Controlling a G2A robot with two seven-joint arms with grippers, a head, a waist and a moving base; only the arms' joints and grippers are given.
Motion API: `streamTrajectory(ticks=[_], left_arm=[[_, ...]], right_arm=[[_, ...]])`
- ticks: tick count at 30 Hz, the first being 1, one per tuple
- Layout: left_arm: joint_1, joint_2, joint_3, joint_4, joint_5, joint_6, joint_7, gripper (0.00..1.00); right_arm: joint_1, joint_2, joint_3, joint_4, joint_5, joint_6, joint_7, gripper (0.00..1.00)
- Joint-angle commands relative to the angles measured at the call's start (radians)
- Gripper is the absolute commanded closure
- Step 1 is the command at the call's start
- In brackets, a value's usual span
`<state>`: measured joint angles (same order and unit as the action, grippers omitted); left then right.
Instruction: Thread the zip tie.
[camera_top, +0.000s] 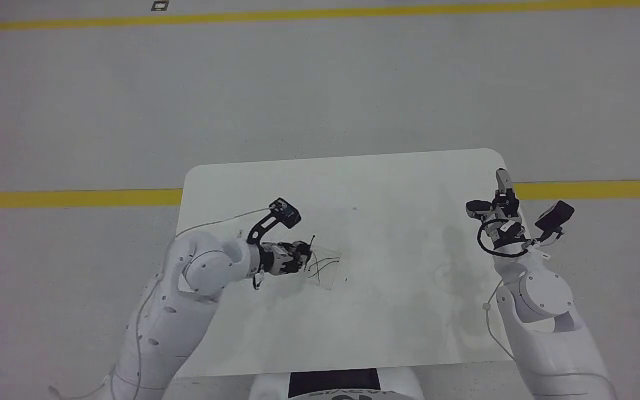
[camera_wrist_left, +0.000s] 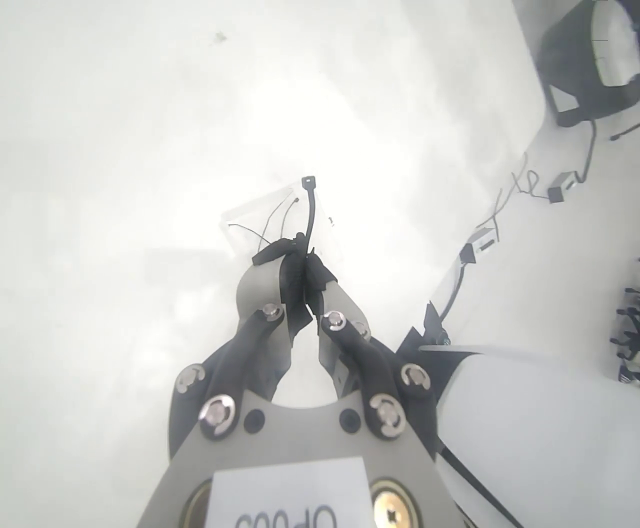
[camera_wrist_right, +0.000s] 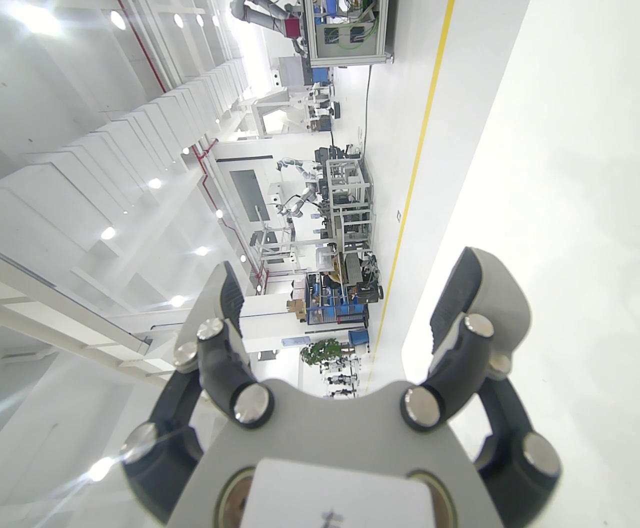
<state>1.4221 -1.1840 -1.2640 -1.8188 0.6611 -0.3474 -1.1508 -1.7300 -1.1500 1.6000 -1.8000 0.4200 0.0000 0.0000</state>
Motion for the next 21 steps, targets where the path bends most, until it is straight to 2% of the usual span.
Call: streamTrajectory(ticks=[1, 7, 12, 17, 19, 21], left_arm=[[-0.003, 0.016, 0.001, -0.008, -0.05, 0.007, -0.005, 1.0], [-0.019, 0.068, 0.013, -0.008, -0.152, 0.007, -0.001, 1.0], [-0.038, 0.108, 0.036, 0.004, -0.198, 0.007, 0.022, 1.0], [-0.056, 0.147, 0.066, -0.003, -0.238, 0.007, 0.058, 1.0], [-0.062, 0.165, 0.082, -0.024, -0.253, 0.007, 0.079, 1.0], [-0.062, 0.168, 0.082, -0.026, -0.258, 0.007, 0.085, 1.0]], right_arm=[[0.0, 0.0, 0.0, 0.0, 0.0, 0.0, 0.0, 0.0], [0.0, 0.0, 0.0, 0.0, 0.0, 0.0, 0.0, 0.0], [0.0, 0.0, 0.0, 0.0, 0.0, 0.0, 0.0, 0.0], [0.0, 0.0, 0.0, 0.0, 0.0, 0.0, 0.0, 0.0], [0.0, 0.0, 0.0, 0.0, 0.0, 0.0, 0.0, 0.0], [0.0, 0.0, 0.0, 0.0, 0.0, 0.0, 0.0, 0.0]])
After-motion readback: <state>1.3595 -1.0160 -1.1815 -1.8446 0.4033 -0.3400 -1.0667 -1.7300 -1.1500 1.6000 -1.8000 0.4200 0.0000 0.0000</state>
